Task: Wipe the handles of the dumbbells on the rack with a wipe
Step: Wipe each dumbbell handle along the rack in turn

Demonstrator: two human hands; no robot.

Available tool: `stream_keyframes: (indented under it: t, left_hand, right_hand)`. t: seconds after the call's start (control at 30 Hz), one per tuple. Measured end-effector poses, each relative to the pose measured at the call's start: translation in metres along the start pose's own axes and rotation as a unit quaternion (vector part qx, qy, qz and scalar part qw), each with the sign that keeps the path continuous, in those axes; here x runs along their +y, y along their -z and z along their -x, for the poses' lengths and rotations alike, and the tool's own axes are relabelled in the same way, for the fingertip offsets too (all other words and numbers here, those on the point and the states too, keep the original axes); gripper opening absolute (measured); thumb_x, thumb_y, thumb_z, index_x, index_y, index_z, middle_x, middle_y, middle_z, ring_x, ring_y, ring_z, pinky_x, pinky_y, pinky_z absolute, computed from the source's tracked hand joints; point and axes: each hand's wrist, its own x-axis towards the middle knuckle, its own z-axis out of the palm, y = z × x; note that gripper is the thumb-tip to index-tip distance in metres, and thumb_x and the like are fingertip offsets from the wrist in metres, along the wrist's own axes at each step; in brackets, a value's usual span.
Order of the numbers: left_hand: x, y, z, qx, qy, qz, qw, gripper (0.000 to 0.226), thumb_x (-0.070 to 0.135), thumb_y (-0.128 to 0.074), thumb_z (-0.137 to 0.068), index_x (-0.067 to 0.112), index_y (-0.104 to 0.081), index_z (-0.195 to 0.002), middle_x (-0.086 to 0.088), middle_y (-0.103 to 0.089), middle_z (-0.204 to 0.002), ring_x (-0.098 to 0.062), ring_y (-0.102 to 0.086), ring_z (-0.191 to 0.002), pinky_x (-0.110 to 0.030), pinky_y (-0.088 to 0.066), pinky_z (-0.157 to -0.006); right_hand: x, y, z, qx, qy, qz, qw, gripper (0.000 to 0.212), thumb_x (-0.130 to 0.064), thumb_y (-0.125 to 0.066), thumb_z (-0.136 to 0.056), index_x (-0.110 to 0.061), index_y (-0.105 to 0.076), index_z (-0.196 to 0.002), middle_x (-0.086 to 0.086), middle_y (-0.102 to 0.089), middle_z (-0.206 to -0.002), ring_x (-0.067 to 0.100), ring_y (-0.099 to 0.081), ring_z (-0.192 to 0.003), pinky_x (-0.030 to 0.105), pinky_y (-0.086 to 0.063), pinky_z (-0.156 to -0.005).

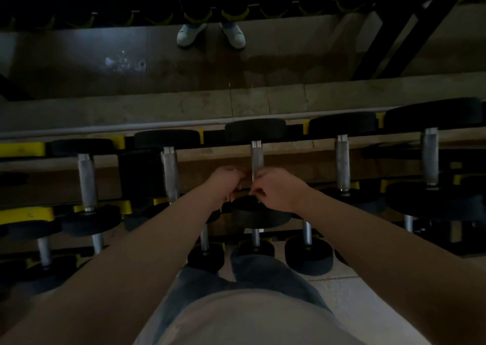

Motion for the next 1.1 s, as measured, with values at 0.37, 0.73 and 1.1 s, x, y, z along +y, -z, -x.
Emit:
stream_keyframes:
  t: [0.37, 0.73, 1.1]
  left_hand:
    - [-0.002, 0.002, 0.003, 0.018, 0.048, 0.041, 0.998, 0.019, 0.032, -0.057, -0.090, 0.015, -0.065, -0.091, -0.003, -0.054, -0.072, -0.012, -0.041, -0.054, -0.025, -0.028, -0.047]
    - [-0.005, 0.008, 0.006, 0.026, 0.059, 0.069, 0.996, 0.040, 0.000, -0.031, -0.098, 0.015, -0.064, -0.116, -0.004, -0.061, -0.089, -0.010, -0.045, -0.059, -0.022, -0.034, -0.043]
    - [0.004, 0.008, 0.013, 0.040, 0.106, 0.072, 0.991, 0.038, 0.001, -0.031, -0.101, 0.014, -0.064, -0.112, -0.003, -0.060, -0.096, -0.009, -0.041, -0.061, -0.021, -0.030, -0.053]
  right_hand:
    - [-0.005, 0.022, -0.008, -0.096, -0.059, -0.017, 0.994, 0.025, -0.034, -0.055, -0.102, -0.032, -0.074, -0.118, -0.006, -0.071, -0.119, 0.013, -0.063, -0.108, 0.032, -0.049, -0.097]
    - [0.003, 0.030, -0.020, 0.099, -0.121, -0.021, 0.987, 0.024, -0.039, -0.053, -0.101, -0.037, -0.072, -0.117, -0.006, -0.071, -0.113, 0.011, -0.065, -0.100, 0.037, -0.056, -0.088]
    - [0.008, 0.020, -0.021, 0.197, -0.194, -0.293, 0.915, 0.018, -0.026, -0.065, -0.097, -0.026, -0.073, -0.113, -0.010, -0.071, -0.114, -0.003, -0.061, -0.100, 0.018, -0.048, -0.089]
